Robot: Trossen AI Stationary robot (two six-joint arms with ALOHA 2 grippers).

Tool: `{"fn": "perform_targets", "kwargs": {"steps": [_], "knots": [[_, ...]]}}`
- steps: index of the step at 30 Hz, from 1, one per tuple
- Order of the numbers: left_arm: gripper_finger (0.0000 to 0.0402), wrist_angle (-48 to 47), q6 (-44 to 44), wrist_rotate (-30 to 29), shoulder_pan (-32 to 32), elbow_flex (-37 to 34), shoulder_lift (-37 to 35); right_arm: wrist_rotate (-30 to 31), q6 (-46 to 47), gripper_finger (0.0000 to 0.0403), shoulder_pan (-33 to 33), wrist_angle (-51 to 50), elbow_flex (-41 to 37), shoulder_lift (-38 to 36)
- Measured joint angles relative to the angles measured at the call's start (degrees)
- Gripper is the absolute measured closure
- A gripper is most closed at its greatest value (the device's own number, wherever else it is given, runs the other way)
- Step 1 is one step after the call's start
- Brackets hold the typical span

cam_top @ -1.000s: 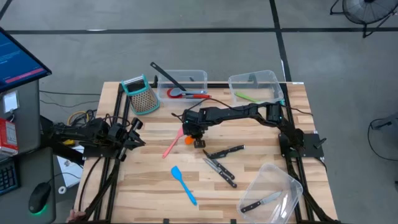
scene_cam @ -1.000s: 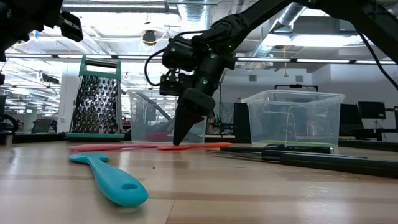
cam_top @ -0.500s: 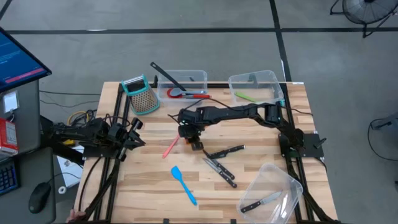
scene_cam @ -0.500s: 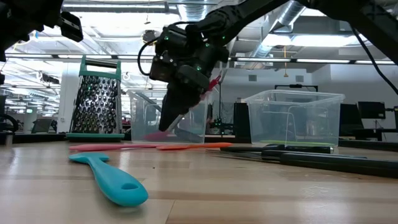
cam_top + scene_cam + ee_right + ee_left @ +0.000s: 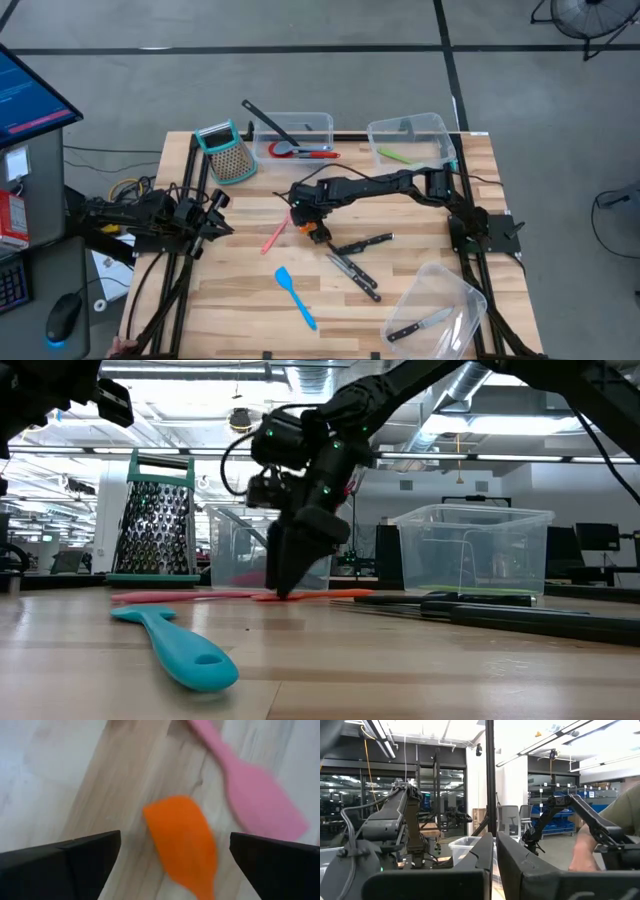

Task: Pick & Place Kitchen Items
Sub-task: Put the top right orange spatula into the top right transparent bin

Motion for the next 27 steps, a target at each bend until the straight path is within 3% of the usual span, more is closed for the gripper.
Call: {"fn": "perform_targets", "kwargs": {"steps": [9,22,27], "knots": [[0.0393,0.0,0.0,0.0,0.0,0.0,0.0,-1.37,3.19,0.0075,-2.18,4.56,-6.75,-0.66],[0.0393,0.0,0.0,0.02,0.0,0.01,0.0,-0.76,4.66,0.0286,-3.0,4.17,-7.75,-0.81],[0.0393,0.0,0.0,0.02,0.0,0.01,0.0,-0.22,4.64,0.0318,-2.3,3.97,-7.75,-0.87]]}}
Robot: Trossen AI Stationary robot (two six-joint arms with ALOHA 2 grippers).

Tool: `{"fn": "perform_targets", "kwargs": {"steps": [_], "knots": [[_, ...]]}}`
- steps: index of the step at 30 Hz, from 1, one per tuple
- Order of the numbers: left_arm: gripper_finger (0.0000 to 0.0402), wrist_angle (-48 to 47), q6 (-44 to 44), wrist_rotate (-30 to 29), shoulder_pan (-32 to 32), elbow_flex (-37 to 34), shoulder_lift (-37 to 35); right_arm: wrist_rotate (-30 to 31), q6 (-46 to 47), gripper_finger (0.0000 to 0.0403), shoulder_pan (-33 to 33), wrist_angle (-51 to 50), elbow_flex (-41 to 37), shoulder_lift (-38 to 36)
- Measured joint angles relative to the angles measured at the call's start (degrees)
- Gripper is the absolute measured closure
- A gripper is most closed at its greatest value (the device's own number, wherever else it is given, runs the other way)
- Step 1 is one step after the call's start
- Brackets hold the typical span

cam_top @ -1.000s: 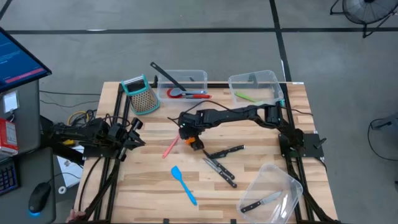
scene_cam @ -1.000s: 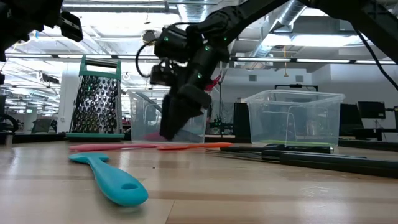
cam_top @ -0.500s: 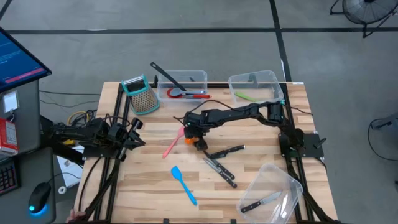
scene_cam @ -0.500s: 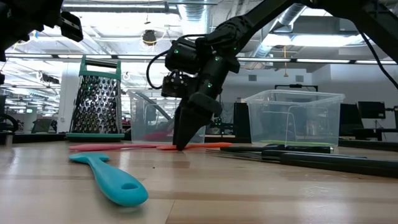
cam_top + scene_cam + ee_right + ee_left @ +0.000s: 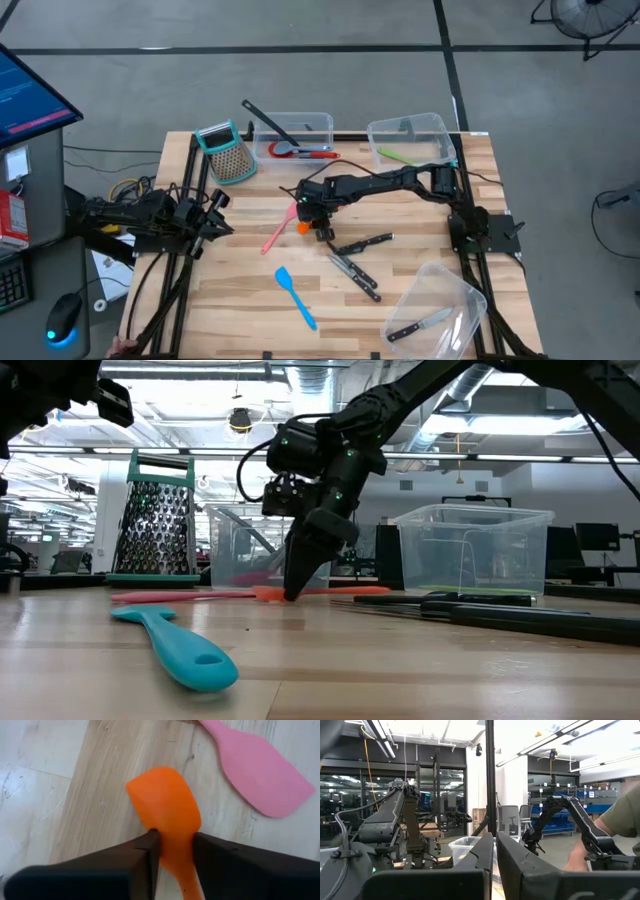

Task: Pick & Place Kitchen Items
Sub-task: Put the top right orange spatula into the top right transparent bin

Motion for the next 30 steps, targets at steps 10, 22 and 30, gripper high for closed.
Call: {"fn": "perform_targets", "kwargs": {"steps": [10,22,30], "knots": [[0.0393,0.0,0.0,0.0,0.0,0.0,0.0,1.61,0.63,0.0334,1.94,-1.1,2.22,-0.18],[0.0393,0.04,0.0,0.0,0.0,-0.01,0.0,-0.48,0.91,0.0399,2.48,-4.35,13.12,-1.23],[0.0393,0.03,0.0,0.0,0.0,0.01,0.0,-0.66,0.89,0.0402,1.76,-7.47,14.9,-7.21]]}}
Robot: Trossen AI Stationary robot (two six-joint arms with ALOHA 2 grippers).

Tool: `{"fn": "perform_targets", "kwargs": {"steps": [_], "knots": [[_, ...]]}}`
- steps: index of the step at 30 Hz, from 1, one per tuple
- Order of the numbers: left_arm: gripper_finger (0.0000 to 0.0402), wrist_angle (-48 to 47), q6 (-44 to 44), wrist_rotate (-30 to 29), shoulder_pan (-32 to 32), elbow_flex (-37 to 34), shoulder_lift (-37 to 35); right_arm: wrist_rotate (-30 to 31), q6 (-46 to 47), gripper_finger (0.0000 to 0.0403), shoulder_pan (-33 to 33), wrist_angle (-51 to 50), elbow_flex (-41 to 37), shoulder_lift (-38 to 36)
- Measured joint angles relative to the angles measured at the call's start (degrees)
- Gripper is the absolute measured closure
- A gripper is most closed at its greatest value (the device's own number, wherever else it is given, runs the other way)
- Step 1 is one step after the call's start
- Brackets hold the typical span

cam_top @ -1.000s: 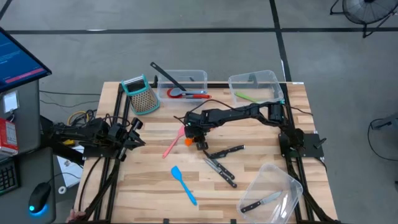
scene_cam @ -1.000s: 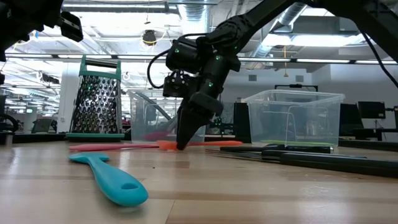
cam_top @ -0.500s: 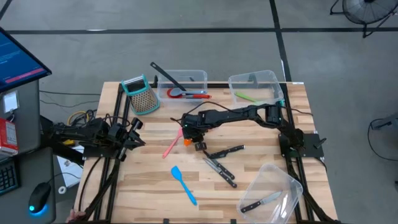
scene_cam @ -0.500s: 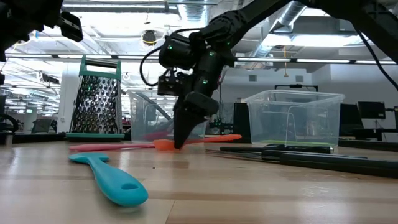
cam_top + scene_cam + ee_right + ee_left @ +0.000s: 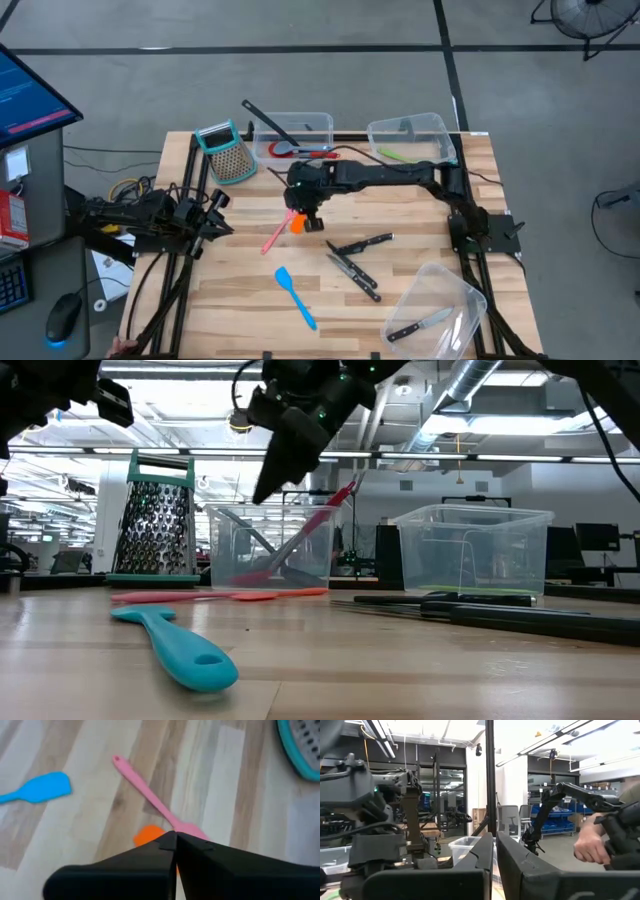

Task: Pick & Place Kitchen Items
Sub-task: Put the top right orange spatula into the top right transparent bin

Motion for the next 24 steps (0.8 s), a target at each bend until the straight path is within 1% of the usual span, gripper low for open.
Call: {"fn": "perform_targets", "kwargs": {"steps": [3,6,8,13,16,19,24], "knots": [[0.0393,-0.03,0.0,0.0,0.0,-0.02,0.0,0.77,-1.03,0.0384,-0.66,-3.02,-0.02,0.0],[0.0393,-0.03,0.0,0.0,0.0,-0.02,0.0,0.77,-4.08,0.034,-1.12,-6.33,-0.02,1.24],[0.0393,-0.03,0.0,-0.02,0.0,-0.02,0.0,1.0,-5.04,0.0298,-1.17,-6.81,-0.06,3.12],[0.0393,-0.03,0.0,0.0,0.0,0.0,0.0,1.89,-6.45,0.0176,-2.05,-1.26,-0.09,6.99],[0.0393,-0.05,0.0,0.0,0.0,-0.01,0.0,2.83,-7.47,0.0123,-2.92,0.65,-0.13,8.26],[0.0393,-0.03,0.0,0.0,0.0,0.0,0.0,2.91,-7.56,0.0104,-4.06,0.73,-0.2,8.02],[0.0393,-0.03,0.0,-0.01,0.0,-0.01,0.0,2.86,-7.56,0.0108,-6.02,-3.79,-2.21,8.13]]}}
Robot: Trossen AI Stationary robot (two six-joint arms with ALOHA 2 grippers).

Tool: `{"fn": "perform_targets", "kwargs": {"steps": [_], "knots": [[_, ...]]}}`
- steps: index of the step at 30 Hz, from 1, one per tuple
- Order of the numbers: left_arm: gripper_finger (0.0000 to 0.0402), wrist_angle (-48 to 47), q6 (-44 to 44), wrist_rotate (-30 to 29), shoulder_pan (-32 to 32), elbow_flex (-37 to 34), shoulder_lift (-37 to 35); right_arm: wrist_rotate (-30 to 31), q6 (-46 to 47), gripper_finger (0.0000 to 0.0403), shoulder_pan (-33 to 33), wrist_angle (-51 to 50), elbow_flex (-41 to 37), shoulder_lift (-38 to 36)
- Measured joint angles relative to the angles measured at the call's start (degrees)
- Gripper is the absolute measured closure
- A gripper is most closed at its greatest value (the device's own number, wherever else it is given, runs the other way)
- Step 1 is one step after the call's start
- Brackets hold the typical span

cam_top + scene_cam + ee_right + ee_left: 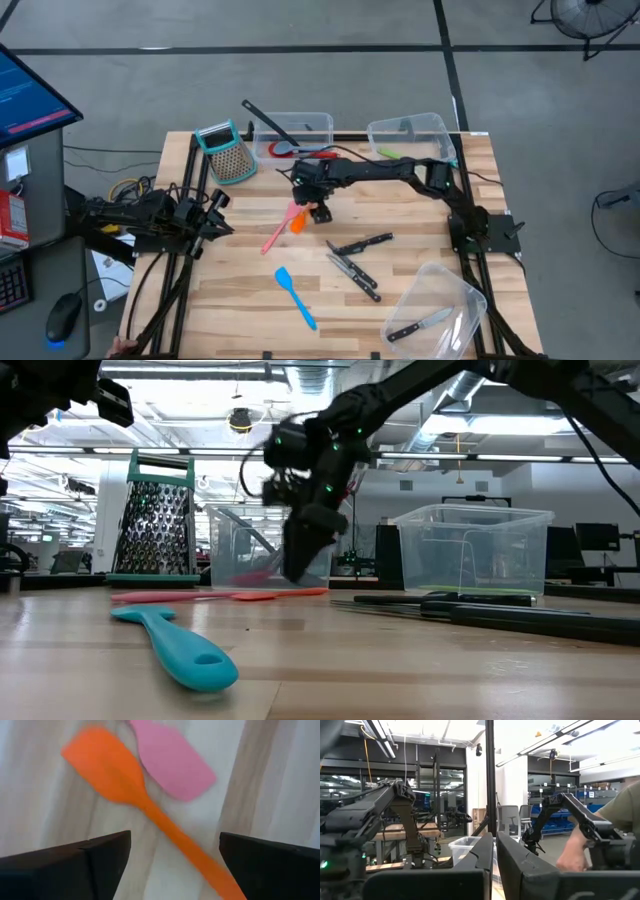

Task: Pick & Place Kitchen Items
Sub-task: Put the top right orange spatula into the top right transparent bin

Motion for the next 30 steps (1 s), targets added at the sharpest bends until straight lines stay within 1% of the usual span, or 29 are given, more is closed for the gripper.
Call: {"fn": "perform_targets", "kwargs": {"steps": [8,11,13,16,21,24,26,29,30], "knots": [[0.0393,0.02,0.0,0.0,0.0,-0.01,0.0,-0.4,1.31,0.0112,-0.37,5.59,-7.2,-0.62],[0.0393,0.01,0.0,-0.01,0.0,-0.01,0.0,-0.57,2.99,0.0114,-0.18,5.37,-8.36,-0.68],[0.0393,0.01,0.0,0.0,0.0,0.0,0.0,-0.72,4.65,0.0124,0.18,4.19,-8.34,-0.66],[0.0393,0.02,0.0,0.01,0.0,-0.01,0.0,-0.87,7.01,0.0161,1.36,1.39,-8.34,-0.61],[0.0393,0.01,0.0,0.0,0.0,0.0,0.0,-3.52,12.53,0.0252,4.54,-4.61,-8.51,-0.78],[0.0393,0.0,0.0,0.01,0.0,-0.01,0.0,-4.86,14.77,0.0295,6.86,-6.13,-8.54,-0.79],[0.0393,0.01,0.0,0.01,0.0,0.0,0.0,-3.63,15.97,0.032,7.87,-6.23,-8.54,-0.79],[0.0393,0.02,0.0,0.01,0.0,0.0,0.0,1.21,17.82,0.0364,9.73,-6.13,-8.54,-0.87],[0.0393,0.01,0.0,0.01,0.0,-0.01,0.0,1.7,18.04,0.0379,9.99,-6.08,-8.54,-0.91]]}}
